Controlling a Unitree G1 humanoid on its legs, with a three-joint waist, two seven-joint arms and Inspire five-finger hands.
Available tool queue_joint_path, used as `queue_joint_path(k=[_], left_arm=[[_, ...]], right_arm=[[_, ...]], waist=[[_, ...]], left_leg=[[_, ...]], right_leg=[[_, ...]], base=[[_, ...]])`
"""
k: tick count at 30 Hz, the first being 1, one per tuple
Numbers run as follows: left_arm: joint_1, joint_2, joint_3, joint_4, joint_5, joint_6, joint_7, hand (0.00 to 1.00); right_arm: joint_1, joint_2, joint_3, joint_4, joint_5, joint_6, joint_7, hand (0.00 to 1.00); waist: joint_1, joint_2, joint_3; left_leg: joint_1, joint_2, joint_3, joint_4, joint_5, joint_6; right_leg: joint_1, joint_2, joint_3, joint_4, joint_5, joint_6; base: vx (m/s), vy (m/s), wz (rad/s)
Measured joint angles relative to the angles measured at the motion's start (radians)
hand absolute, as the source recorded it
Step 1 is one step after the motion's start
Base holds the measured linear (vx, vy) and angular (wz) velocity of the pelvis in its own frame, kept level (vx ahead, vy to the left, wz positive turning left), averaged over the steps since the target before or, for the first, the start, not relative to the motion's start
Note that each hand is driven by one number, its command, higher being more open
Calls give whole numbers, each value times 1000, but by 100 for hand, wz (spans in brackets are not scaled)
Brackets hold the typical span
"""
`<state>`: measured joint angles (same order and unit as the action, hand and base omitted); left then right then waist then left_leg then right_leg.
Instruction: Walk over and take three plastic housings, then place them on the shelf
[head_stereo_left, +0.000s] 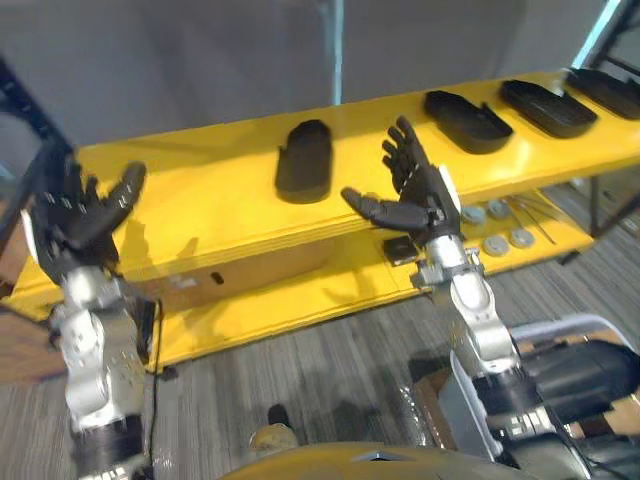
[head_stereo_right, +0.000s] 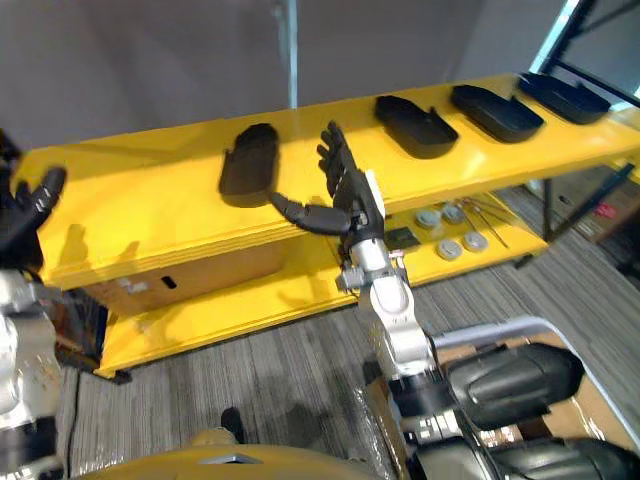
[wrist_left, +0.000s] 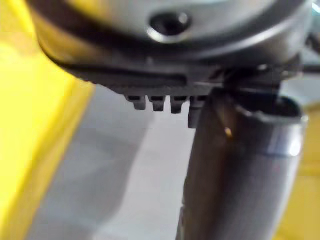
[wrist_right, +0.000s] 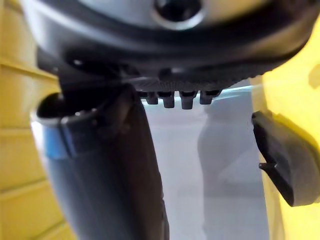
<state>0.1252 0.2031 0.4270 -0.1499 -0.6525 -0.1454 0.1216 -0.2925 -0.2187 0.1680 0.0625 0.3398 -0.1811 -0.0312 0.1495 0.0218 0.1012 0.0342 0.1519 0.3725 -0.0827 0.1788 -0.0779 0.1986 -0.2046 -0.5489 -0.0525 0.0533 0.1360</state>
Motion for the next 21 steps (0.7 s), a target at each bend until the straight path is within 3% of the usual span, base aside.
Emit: queue_joint_path(k=[1, 6, 11, 16, 21], left_arm=[[35, -24, 1, -4, -1, -14, -4, 100], [138, -87, -7, -179, 46, -121, -54, 100], [244, -152, -6, -312, 67, -208, -124, 100], [272, -195, -16, -309, 66, -208, -136, 100], [266, -195, -54, -309, 66, -208, -149, 100]], right_arm=[[-4, 22, 0, 1, 0, 0, -18, 100], [128, 65, -10, -46, -12, -9, -36, 100], [345, 59, -146, -136, -16, -19, 31, 100], [430, 46, -211, -152, 3, -24, 54, 100], [482, 47, -216, -152, 16, -27, 74, 100]], waist=[[15, -3, -1], [12, -17, 0], [-26, -2, 2], [-71, -2, 5], [-94, -2, 5]], left_leg=[[-5, -4, -8, 0, -1, -2], [-11, -15, -17, -1, -8, -2], [-11, -19, 17, -1, -16, 0], [-10, -2, 52, -1, -16, -7], [-6, 6, 74, 0, -16, -7]], right_leg=[[1, -3, -8, 1, -2, -2], [-7, -20, -19, 22, -21, -17], [-39, -35, 8, 35, -21, -14], [-66, -23, 45, 34, -16, -14], [-77, -15, 72, 32, -5, 3]], base=[[-7, 38, 32], [-18, 50, 7], [0, 41, -19], [30, 1, -25], [63, -12, -16]])
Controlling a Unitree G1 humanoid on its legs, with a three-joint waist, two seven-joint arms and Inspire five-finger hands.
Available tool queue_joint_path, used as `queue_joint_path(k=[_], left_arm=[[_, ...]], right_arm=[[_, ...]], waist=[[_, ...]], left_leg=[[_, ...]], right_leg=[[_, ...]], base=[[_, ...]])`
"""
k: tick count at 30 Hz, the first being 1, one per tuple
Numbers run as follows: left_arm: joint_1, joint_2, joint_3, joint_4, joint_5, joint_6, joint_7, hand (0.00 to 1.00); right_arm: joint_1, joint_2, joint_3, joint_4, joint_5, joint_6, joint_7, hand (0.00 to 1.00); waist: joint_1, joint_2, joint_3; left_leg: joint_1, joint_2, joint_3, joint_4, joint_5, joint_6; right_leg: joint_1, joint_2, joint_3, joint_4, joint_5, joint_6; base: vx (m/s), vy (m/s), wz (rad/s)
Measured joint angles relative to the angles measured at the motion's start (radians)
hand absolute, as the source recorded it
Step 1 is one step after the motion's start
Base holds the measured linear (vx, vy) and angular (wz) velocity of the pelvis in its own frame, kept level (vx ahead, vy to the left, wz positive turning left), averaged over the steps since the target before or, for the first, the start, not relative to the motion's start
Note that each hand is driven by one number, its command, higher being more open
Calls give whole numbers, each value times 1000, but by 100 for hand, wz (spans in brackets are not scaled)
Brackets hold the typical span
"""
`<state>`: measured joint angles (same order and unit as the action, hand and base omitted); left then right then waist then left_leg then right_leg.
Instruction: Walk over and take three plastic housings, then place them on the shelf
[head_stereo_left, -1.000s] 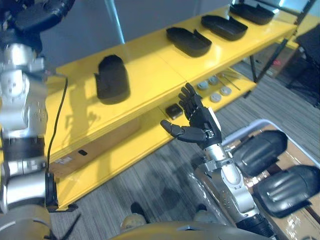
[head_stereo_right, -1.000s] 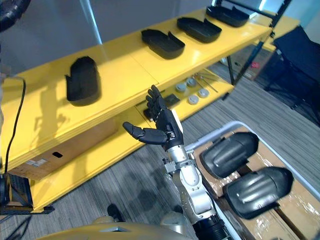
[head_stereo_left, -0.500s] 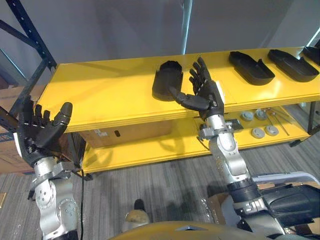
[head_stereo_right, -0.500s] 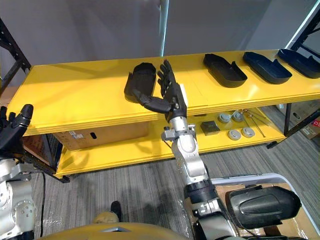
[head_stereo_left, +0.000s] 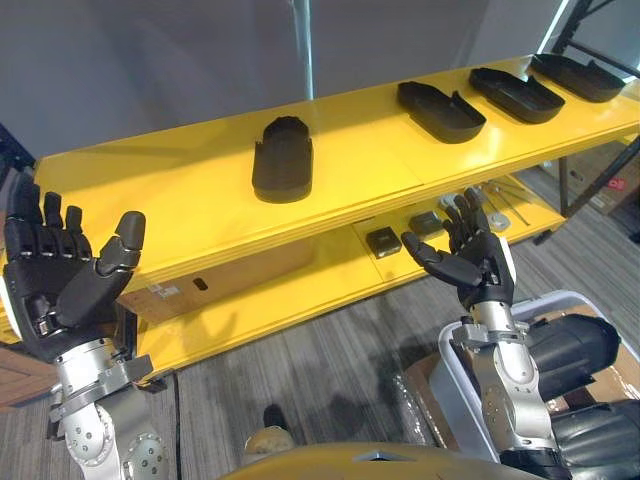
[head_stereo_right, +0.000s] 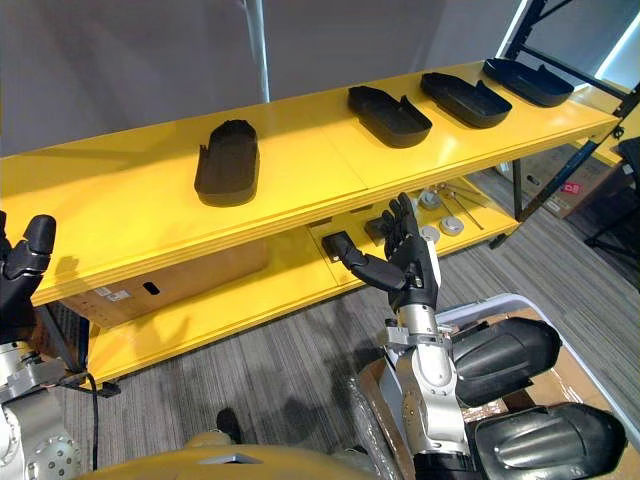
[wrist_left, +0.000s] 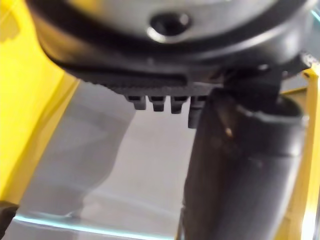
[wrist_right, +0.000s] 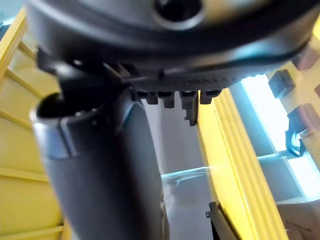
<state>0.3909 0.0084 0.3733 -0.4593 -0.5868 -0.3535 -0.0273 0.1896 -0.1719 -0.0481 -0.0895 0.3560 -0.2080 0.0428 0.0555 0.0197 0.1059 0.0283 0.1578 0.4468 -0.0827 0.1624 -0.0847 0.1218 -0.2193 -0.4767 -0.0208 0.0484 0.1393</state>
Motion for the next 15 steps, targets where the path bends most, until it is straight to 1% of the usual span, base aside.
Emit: queue_joint_path(k=[1, 8, 9, 10, 11, 12, 14, 15], left_arm=[[-1, 0, -1, 0, 0, 2, 2, 100], [-13, 0, -24, 4, 1, 3, 33, 100], [-12, 0, -23, 32, 1, 4, 61, 100], [-6, 0, -21, 43, 1, 6, 78, 100], [-5, 0, -21, 46, 1, 6, 85, 100], [-5, 0, -19, 55, 1, 6, 94, 100], [-6, -1, -19, 69, 1, 8, 96, 100], [-6, -3, -16, 70, -3, 9, 87, 100]], right_arm=[[3, 1, -1, 0, 10, 0, 12, 100], [9, 2, 1, 0, 12, -18, 64, 100], [8, 2, 3, 0, 17, -18, 101, 100], [3, -1, 15, 1, 27, -18, 122, 100], [-1, -1, 23, 1, 34, -18, 127, 100], [-15, -1, 40, 5, 46, -18, 134, 100], [-40, -2, 68, 17, 46, -18, 135, 100], [-59, -3, 82, 24, 44, -18, 127, 100]], waist=[[-6, 0, 0], [-6, 0, 2], [-3, 2, 3], [-2, 2, 3], [-1, 2, 3], [1, 2, 3], [9, -1, 5], [14, -7, 9]], left_leg=[[3, 0, 5, 0, -1, 0], [17, 0, 22, 0, -17, -5], [17, -1, 21, 0, -24, -11], [17, -2, 19, 0, -29, -6], [16, -3, 18, 0, -29, -6], [15, -4, 12, 5, -33, -6], [-4, -4, -15, 59, -63, -4], [-24, -6, -46, 115, -95, -2]], right_leg=[[-1, 0, 7, 0, 0, 0], [1, 0, 21, -1, -2, -2], [2, -3, 19, 0, -7, -3], [2, -5, 15, 4, -16, -11], [2, -6, 13, 6, -18, -10], [1, -10, 9, 16, -28, -8], [0, -28, -7, 66, -60, -8], [-6, -52, -25, 126, -95, -15]], base=[[77, -1, -11], [24, 2, -7], [0, 0, 0], [15, 14, 4], [16, 8, 8], [23, 4, 13], [33, 3, 28], [37, 32, 49]])
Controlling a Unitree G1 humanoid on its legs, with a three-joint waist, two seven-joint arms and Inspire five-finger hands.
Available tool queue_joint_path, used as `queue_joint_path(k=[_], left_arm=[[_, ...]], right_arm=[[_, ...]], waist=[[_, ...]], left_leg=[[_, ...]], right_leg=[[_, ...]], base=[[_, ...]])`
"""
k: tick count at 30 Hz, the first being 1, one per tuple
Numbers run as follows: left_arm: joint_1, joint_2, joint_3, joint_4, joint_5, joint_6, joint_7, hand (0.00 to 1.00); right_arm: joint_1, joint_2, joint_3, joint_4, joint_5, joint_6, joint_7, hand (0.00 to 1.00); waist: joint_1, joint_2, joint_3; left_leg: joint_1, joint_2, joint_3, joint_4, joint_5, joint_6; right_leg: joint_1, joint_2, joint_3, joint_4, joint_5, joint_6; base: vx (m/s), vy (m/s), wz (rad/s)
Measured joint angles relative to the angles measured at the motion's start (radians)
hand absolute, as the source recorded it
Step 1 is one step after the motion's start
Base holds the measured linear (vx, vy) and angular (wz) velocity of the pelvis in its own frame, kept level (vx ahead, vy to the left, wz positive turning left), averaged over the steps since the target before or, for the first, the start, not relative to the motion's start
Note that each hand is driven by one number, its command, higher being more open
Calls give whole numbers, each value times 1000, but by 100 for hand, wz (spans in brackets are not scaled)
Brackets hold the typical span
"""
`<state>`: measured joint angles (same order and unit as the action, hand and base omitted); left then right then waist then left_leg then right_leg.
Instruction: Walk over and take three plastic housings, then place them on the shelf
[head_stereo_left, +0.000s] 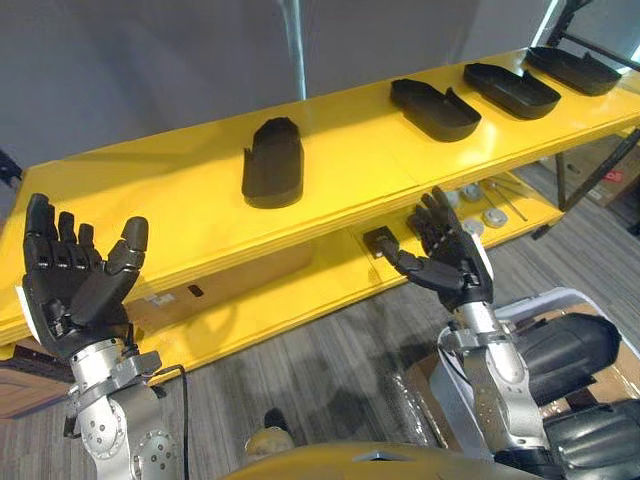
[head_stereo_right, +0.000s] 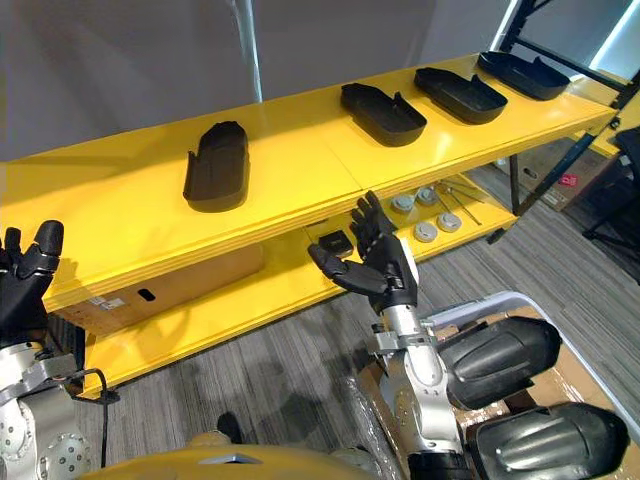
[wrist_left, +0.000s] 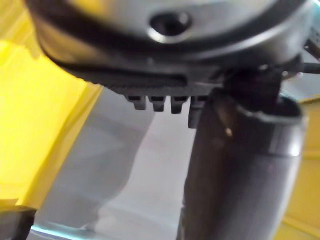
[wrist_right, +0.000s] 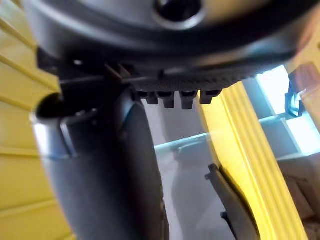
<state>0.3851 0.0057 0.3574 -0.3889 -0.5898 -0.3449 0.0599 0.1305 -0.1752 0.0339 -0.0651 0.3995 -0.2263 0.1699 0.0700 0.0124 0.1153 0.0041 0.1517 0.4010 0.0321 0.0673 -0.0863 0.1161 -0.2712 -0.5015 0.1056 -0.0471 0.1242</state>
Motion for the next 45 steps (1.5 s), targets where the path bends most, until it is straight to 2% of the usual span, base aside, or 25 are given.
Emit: queue_joint_path(k=[1, 2, 3, 5, 6, 7, 8, 10, 12, 13, 14, 15, 17, 18, 19, 21, 24, 26, 31, 32, 34, 36, 39, 41, 45], left_arm=[[-4, 0, 9, 0, -3, 0, -20, 100], [-6, -1, 12, 0, -5, 1, -30, 100], [-2, -7, 18, 0, -6, 1, -44, 100], [-4, 4, 32, -1, -4, 1, -56, 100], [-3, 13, 42, -2, -4, 1, -60, 100], [-3, 16, 58, -2, -6, 2, -62, 100], [-4, 13, 74, 0, -34, 15, -55, 100], [-8, 13, 81, 11, -41, 30, -38, 100], [-16, 18, 76, 16, -41, 39, -12, 100], [-19, 24, 72, 16, -42, 39, -4, 100], [-24, 43, 68, 16, -43, 39, 4, 100], [-32, 31, 44, 41, -43, 42, 7, 100], [-11, 9, 7, 44, -42, 44, 3, 100], [-10, -7, -22, 44, -42, 45, -4, 100], [-14, -15, -51, 43, -41, 46, -23, 100], [-24, -17, -80, 31, -40, 51, -64, 100], [-25, -17, -94, 0, -41, 51, -79, 100], [-25, -11, -99, 0, -41, 51, -76, 100], [-30, -4, -161, 0, -41, 73, -73, 100], [-33, -4, -186, 0, -40, 83, -72, 100], [-32, -4, -209, 0, -39, 90, -72, 100], [-34, -2, -244, 0, -30, 98, -71, 100], [-33, 5, -268, 8, -26, 110, -71, 100], [-31, 8, -266, 28, -27, 112, -61, 100], [-30, 12, -288, 32, -27, 114, -45, 100]], right_arm=[[-24, -3, 9, 14, 0, 0, -15, 100], [-36, -7, 12, 19, 0, 0, -26, 100], [-51, -19, 15, 23, -1, 0, -44, 100], [-35, -2, 18, 22, 0, 0, -58, 100], [-29, 10, 18, 23, -1, 0, -58, 100], [-28, 28, 17, 25, -1, -1, -52, 100], [-29, 32, 13, 25, -1, -2, -29, 100], [-31, 32, 2, 25, -1, -9, 0, 100], [-27, 31, -12, 24, 0, -13, 11, 100], [-27, 31, -17, 24, 0, -13, 16, 100], [-28, 31, -23, 22, 0, -13, 21, 100], [-28, 7, -37, 22, -1, -14, 18, 100], [-34, -27, -61, 22, -1, -16, 12, 100], [-35, -44, -95, 22, 0, -16, 5, 100], [-33, -52, -130, 22, 0, -17, -6, 100], [-30, -51, -186, 19, 0, -22, -15, 100], [-17, -40, -181, -26, 1, -34, 0, 100], [-17, -6, -128, -103, 12, -55, 44, 100], [-74, -3, 61, -148, 60, -79, 133, 100], [-100, -4, 131, -148, 59, -78, 150, 100], [-140, -4, 226, -147, 52, -75, 151, 100], [-195, -5, 313, -139, -40, -70, 126, 100], [-225, -2, 330, -130, -36, -64, 126, 100], [-253, -2, 330, -100, -20, -51, 122, 100], [-349, 29, 369, 37, -22, -17, 31, 100]], waist=[[11, -20, 15], [15, -21, 27], [27, 0, 40], [27, -21, 56], [24, -37, 64], [23, -45, 74], [23, -48, 76], [19, -36, 84], [3, -29, 89], [5, -39, 87], [10, -76, 81], [6, -59, 76], [5, -8, 66], [1, 11, 60], [-23, 24, 56], [-43, 38, 47], [-38, 31, 52], [-36, 17, 58], [-30, 9, 58], [-18, 11, 58], [-17, 12, 58], [-12, 14, 57], [11, 16, 57], [11, 19, 56], [19, 30, 52]], left_leg=[[-25, -12, -41, 77, -50, 5], [-40, -22, -75, 127, -85, 12], [-52, -21, -124, 186, -123, 16], [-46, -38, -168, 204, -140, 23], [-43, -41, -193, 201, -141, 26], [-43, -36, -218, 190, -138, 34], [-47, -31, -244, 183, -138, 35], [-50, -22, -269, 174, -138, 34], [-57, -10, -291, 172, -130, 7], [-57, -15, -296, 171, -131, -3], [-58, -34, -300, 165, -129, -27], [-55, -14, -313, 157, -124, -43], [-49, 51, -271, 125, -97, -40], [-52, 90, -184, 103, -52, -19], [-52, 106, -70, 94, -22, -31], [-42, 102, 9, 41, 24, -35], [7, 88, 31, -28, 47, -37], [33, 70, 58, -45, 46, -36], [65, 54, 71, -73, 49, -32], [73, 50, 71, -77, 50, -31], [75, 47, 67, -82, 56, -29], [76, 42, 52, -101, 69, -25], [75, 35, 40, -115, 82, -19], [75, 29, 29, -115, 85, -17], [71, 29, 20, -116, 96, -13]], right_leg=[[-8, -38, -14, 85, -41, -13], [-16, -58, -22, 147, -59, -24], [-68, -102, -14, 334, -63, -39], [-141, -150, 71, 533, -17, -66], [-163, -156, 112, 585, 14, -58], [-178, -145, 146, 608, -26, -64], [-195, -125, 166, 579, -116, -54], [-226, -87, 215, 485, -142, -50], [-234, -47, 265, 343, -103, -6], [-234, -47, 262, 301, -78, -6], [-231, -46, 248, 235, -41, -14], [-201, -22, 217, 215, -40, 9], [-172, 21, 172, 157, -31, -11], [-151, 38, 124, 117, -15, -17], [-122, 43, 69, 91, -6, -20], [-94, 45, 4, 82, -3, -21], [-77, 44, -10, 84, -4, -21], [-77, 30, 7, 83, -4, -20], [-64, 21, 11, 79, -4, -19], [-55, 19, 10, 75, -5, -17], [-44, 19, 0, 66, -3, -9], [-37, 18, -17, 66, -2, -8], [-35, 13, -30, 68, -1, -5], [-24, 7, -41, 68, 1, -2], [-24, 5, -51, 70, 1, -2]], base=[[41, 48, 50], [36, 81, 35], [10, 80, 30], [2, 84, 64], [66, -9, 83], [95, -82, 65], [80, -107, 46], [43, -91, 41], [65, -162, 53], [95, -256, 42], [108, -331, 56], [117, -329, 54], [134, -218, 45], [195, -181, 83], [183, -134, 103], [163, -76, 90], [112, -8, 12], [48, 55, -26], [-11, 35, -8], [0, 0, 0], [-57, 7, 12], [-63, 6, 22], [-45, 8, 14], [-47, 20, 16], [-45, 2, 5]])
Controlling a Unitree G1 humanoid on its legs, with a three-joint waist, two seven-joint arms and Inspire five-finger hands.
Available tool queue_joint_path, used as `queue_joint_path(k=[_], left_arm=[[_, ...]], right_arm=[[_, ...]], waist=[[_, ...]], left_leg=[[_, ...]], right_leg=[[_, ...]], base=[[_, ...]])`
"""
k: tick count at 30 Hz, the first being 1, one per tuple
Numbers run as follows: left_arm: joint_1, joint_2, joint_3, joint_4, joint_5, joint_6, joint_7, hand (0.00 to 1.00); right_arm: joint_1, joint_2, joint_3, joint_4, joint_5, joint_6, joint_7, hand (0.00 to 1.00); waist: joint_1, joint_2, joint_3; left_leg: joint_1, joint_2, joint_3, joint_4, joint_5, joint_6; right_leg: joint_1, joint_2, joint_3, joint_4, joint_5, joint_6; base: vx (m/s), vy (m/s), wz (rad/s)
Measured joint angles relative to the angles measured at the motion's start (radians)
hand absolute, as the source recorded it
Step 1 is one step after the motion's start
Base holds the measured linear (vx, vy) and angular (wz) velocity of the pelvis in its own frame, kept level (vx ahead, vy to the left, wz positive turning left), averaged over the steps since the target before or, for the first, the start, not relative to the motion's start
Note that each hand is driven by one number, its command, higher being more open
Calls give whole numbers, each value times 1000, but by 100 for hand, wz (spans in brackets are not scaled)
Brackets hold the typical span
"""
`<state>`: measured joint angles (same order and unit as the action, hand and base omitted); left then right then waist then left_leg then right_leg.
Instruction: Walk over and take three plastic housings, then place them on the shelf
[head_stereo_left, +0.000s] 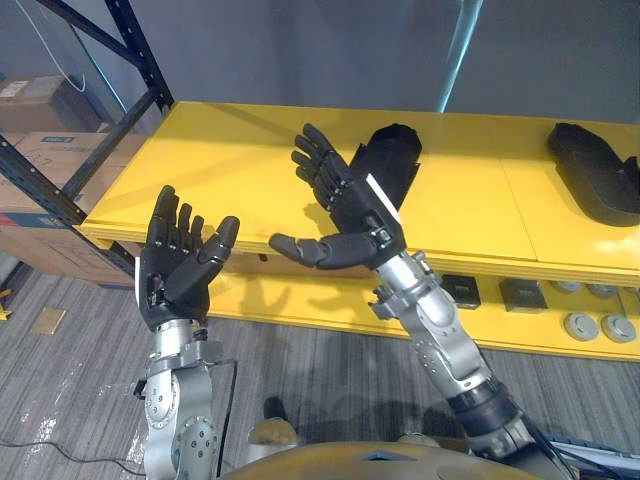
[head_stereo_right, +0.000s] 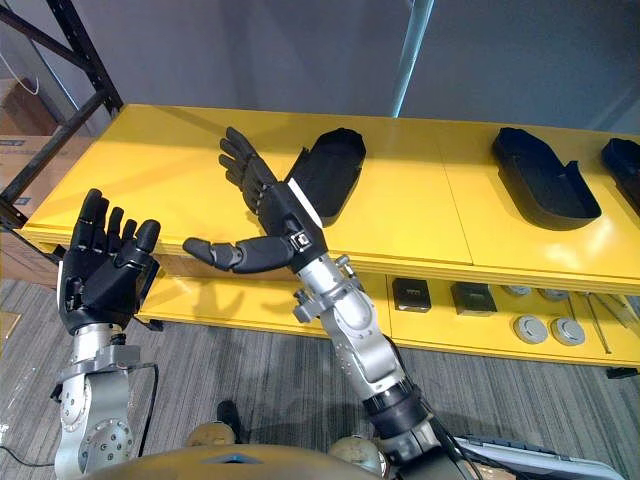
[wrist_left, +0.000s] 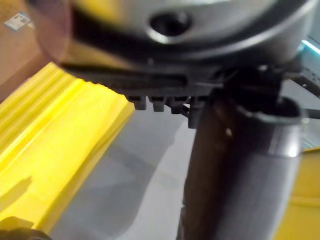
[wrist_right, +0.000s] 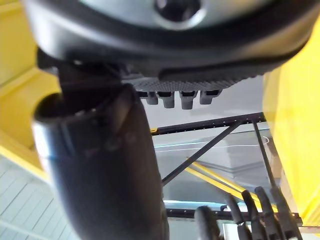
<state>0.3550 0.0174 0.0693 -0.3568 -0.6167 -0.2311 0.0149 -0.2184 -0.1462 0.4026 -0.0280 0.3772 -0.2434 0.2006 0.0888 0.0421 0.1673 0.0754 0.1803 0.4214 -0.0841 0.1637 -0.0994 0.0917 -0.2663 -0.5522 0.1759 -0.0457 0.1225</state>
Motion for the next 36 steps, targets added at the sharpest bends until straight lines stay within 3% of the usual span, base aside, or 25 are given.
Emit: queue_joint_path(k=[3, 7, 15, 18, 21, 23, 32, 36], left_arm=[[0, 0, -32, 0, 0, 2, 0, 100], [7, -1, -64, 0, 0, 2, 0, 100], [22, 0, -116, 2, -2, 2, 11, 100], [39, 0, -144, 10, -5, 2, 13, 100], [41, 0, -153, 34, -14, 0, 21, 100], [41, 0, -154, 40, -17, -2, 22, 100], [36, 1, -220, 55, -43, -9, 28, 100], [21, 6, -224, 86, -43, -10, 47, 100]], right_arm=[[-29, 10, 19, 69, -1, 22, -41, 100], [-107, 52, 37, 280, -19, 63, -205, 100], [-227, 109, 50, 428, -57, 96, -332, 100], [-269, 133, 54, 465, -80, 97, -455, 100], [-285, 147, 42, 481, -142, 97, -572, 100], [-288, 147, 41, 485, -175, 101, -613, 100], [-289, 147, 29, 511, -297, 174, -801, 100], [-290, 147, 19, 530, -333, 191, -818, 100]], waist=[[6, 14, -7], [31, 56, -15], [49, 62, -15], [56, 72, -11], [69, 98, -12], [70, 105, -12], [60, 109, -11], [44, 109, -11]], left_leg=[[-7, -4, -16, 0, 4, 4], [-34, -19, -51, 0, 19, 15], [-69, -41, -90, 0, 34, 24], [-69, -52, -96, 0, 30, 19], [-83, -53, -97, -1, 30, 21], [-91, -52, -97, 0, 32, 22], [-100, -57, -77, 1, 48, 26], [-97, -55, -58, 1, 47, 27]], right_leg=[[0, -4, -16, 2, -3, -4], [-13, -27, -49, 35, -8, 1], [-46, -70, -76, 112, -38, 2], [-57, -93, -77, 147, -64, 0], [-76, -100, -77, 167, -71, -5], [-86, -102, -77, 174, -73, -6], [-124, -115, -54, 200, -78, -6], [-139, -113, -33, 200, -74, -2]], base=[[-33, -4, 17], [-14, 8, 28], [-15, 14, 15], [-43, 23, 9], [-43, 6, 3], [0, 0, 0], [-1, 0, -4], [-14, -2, -14]])
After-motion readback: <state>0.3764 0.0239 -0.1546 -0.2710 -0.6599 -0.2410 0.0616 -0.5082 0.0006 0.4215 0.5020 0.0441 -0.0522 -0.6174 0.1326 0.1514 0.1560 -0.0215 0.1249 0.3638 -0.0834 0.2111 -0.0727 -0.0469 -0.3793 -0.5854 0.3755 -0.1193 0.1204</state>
